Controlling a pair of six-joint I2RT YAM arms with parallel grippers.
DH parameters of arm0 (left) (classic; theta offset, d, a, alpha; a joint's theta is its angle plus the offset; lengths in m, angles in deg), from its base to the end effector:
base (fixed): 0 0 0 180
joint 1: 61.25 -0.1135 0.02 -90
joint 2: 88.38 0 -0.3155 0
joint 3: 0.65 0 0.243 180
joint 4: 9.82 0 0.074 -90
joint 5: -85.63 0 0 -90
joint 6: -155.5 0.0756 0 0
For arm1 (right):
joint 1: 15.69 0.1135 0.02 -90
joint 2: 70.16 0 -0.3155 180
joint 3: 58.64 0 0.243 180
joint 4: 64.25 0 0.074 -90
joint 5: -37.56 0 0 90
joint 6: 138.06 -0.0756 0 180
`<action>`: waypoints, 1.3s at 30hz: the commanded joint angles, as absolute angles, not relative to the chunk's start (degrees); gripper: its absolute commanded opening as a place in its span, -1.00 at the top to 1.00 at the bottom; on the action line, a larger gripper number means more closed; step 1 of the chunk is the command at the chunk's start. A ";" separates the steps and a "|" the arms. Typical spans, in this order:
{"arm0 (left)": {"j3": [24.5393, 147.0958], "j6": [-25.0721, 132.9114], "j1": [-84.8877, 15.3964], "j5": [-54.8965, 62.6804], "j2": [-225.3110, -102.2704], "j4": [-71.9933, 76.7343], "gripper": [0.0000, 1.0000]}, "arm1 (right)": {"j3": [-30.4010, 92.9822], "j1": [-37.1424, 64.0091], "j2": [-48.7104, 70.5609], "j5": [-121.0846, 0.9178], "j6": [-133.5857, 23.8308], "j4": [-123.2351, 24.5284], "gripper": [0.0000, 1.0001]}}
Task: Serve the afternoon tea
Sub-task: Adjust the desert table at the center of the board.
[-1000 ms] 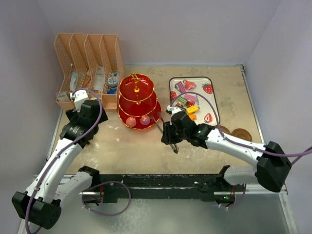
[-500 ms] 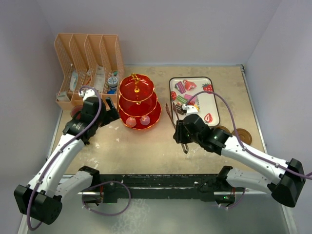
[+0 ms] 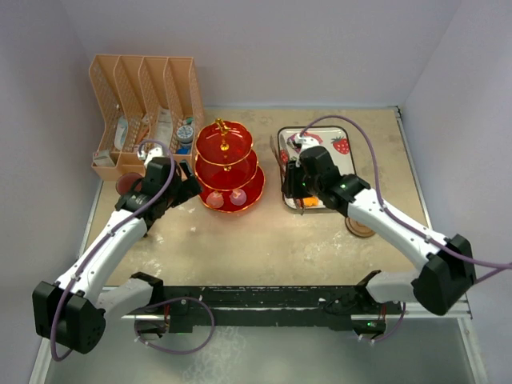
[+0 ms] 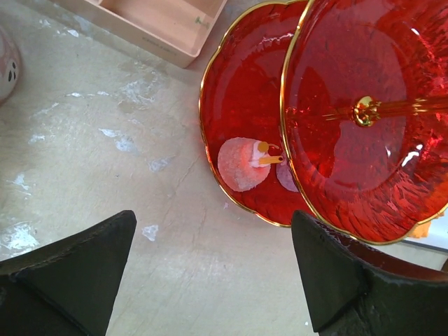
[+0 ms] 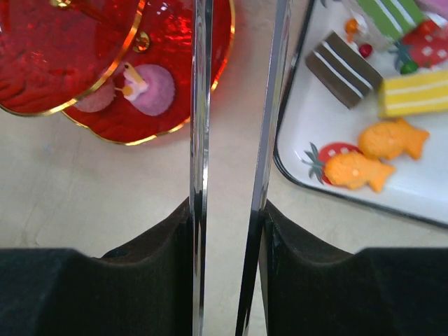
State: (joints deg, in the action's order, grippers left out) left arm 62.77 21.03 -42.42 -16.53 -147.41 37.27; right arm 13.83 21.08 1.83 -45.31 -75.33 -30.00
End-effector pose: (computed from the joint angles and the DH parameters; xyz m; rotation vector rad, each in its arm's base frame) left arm 0.2026 -0.0523 0.3023 -0.6188 2.2329 -0.3220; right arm 0.2374 0.1657 0.3327 -0.1091 2.1970 0.5067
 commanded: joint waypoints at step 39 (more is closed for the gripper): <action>63.42 20.03 -42.28 -28.07 -151.66 31.36 -0.63 | 7.95 36.28 -6.54 -58.63 -75.02 -27.03 0.31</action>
